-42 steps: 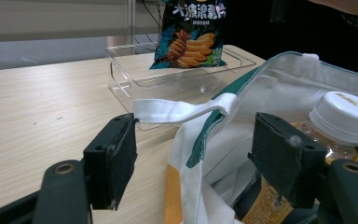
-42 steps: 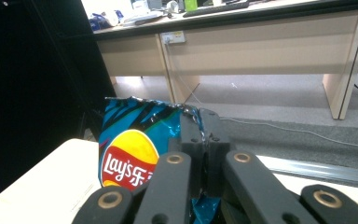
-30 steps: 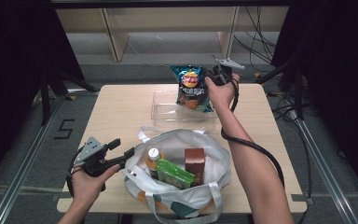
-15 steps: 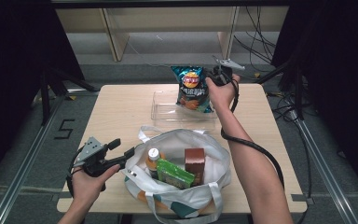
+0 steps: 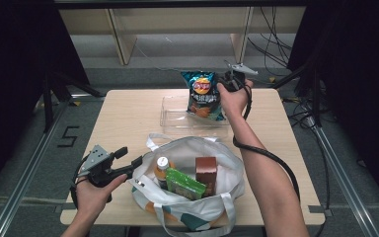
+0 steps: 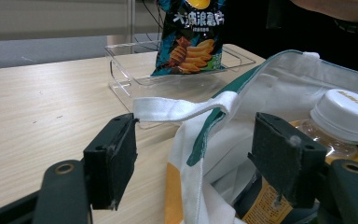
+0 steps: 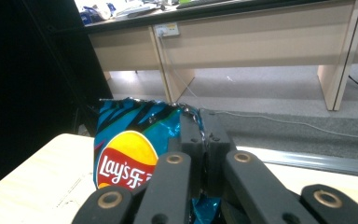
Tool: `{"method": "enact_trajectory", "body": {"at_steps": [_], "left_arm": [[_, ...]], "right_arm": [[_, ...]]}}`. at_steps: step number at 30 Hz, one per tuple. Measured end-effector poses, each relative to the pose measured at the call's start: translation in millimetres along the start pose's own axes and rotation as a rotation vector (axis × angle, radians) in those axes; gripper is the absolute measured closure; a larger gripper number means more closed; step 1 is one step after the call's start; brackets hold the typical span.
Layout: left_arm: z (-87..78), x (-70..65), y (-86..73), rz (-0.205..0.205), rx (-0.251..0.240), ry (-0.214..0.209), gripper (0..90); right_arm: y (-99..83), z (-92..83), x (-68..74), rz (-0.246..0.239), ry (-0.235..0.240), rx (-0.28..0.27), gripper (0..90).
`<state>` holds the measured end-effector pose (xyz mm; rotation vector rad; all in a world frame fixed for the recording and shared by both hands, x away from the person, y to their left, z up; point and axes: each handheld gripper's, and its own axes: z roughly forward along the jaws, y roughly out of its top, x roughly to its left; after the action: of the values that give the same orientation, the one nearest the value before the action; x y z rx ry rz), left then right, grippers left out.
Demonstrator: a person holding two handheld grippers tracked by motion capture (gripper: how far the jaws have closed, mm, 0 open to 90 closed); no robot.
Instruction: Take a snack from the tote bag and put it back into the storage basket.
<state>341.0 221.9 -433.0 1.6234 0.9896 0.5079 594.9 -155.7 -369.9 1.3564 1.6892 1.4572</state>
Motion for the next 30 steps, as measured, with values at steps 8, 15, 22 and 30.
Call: {"method": "enact_trajectory", "body": {"at_steps": [8,15,22,30], "left_arm": [[-0.1,-0.5,0.0,0.002,0.006,0.002,30.4],[0.2,-0.4,-0.3,0.002,0.008,0.003,30.4],[1.2,-0.8,-0.8,0.0,0.007,-0.002,30.4],[1.0,-1.1,-0.7,0.001,0.012,0.003,30.4]], "right_arm": [[-5.7,1.2,-9.8,-0.101,0.002,0.016,90.0],[-6.5,1.4,-14.2,-0.076,-0.027,0.019,89.3],[-8.1,-0.8,-12.7,-0.054,-0.054,0.036,88.3],[-9.5,-1.7,-14.9,-0.091,-0.073,0.036,83.8]]}}
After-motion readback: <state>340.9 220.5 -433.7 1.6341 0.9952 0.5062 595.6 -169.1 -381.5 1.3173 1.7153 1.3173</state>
